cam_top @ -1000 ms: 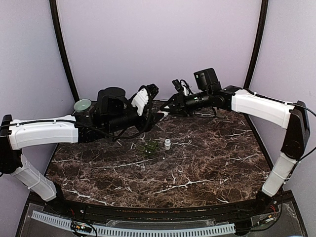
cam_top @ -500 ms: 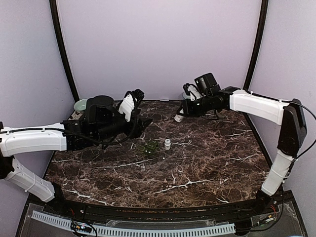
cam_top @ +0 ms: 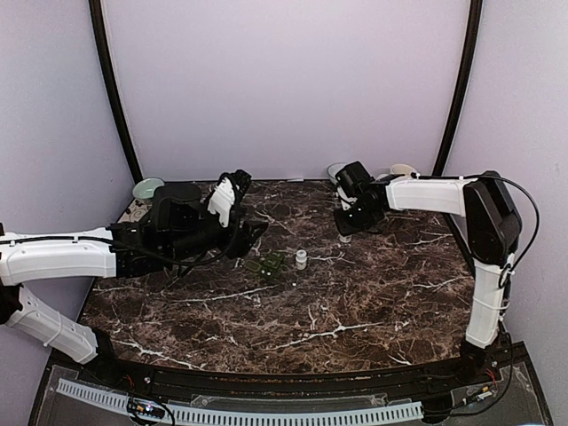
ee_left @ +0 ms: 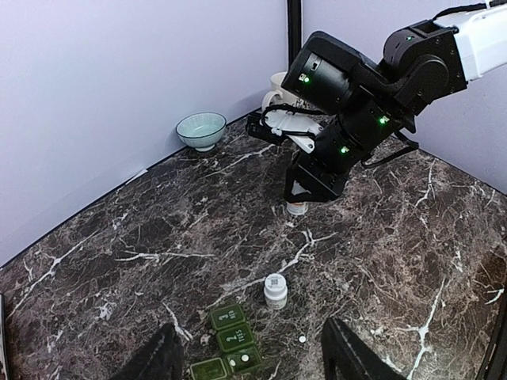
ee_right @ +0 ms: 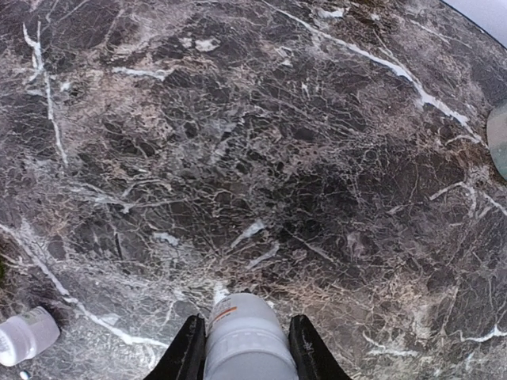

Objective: Sort the pills into containers
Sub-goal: Place the pill bottle at the center of the board.

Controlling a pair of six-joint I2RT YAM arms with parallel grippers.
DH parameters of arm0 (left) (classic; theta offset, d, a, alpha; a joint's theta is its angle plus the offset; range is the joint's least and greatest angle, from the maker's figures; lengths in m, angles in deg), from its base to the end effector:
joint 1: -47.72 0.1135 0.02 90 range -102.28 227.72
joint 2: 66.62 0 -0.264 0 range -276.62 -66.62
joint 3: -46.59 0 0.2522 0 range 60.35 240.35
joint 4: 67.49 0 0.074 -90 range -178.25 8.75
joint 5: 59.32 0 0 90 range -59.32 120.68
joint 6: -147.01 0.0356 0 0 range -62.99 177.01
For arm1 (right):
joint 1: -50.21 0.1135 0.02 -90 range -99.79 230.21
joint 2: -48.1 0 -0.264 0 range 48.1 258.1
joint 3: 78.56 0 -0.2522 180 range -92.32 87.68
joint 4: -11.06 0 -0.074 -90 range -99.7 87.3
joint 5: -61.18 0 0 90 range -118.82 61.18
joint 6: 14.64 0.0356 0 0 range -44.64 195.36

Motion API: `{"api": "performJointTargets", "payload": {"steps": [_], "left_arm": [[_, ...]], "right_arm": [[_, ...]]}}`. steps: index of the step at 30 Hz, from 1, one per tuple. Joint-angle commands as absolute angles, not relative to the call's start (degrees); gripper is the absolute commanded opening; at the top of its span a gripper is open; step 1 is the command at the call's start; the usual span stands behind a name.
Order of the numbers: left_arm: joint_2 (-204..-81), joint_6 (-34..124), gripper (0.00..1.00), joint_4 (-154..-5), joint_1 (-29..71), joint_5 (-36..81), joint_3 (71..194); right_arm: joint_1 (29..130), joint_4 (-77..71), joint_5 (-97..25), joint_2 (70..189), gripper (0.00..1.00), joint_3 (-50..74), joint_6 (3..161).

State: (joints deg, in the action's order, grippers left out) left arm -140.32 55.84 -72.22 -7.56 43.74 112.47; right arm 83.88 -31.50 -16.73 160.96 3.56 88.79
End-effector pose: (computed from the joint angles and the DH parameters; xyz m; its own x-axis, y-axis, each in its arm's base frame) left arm 0.1785 -0.2435 0.3090 -0.1375 0.1635 -0.9769 0.6724 0.7396 0.0292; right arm 0.3575 0.2292 0.1998 -0.7872 -0.2515 -0.5631 -0.2732 0.9608 -0.0472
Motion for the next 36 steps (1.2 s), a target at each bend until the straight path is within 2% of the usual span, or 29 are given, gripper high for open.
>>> {"api": "performJointTargets", "payload": {"steps": [1,8,30,36], "left_arm": [[-137.53,53.43,0.61,-72.47,-7.82,44.60,110.78],[-136.94,52.36,0.61,-72.57,-7.82,44.77,109.77],[-138.82,53.45,0.62,-71.92,-7.82,44.96,110.97],[-139.13,53.67,0.62,-71.99,-7.74,44.83,111.27]], "right_arm": [[83.51,-30.13,-12.50,161.61,0.00,3.14,87.43],[83.28,-27.47,-12.02,163.18,0.03,5.44,88.16],[82.34,-25.02,-15.55,162.75,0.41,9.36,90.82],[82.37,-25.50,-15.38,161.89,0.47,8.89,90.89]]}}
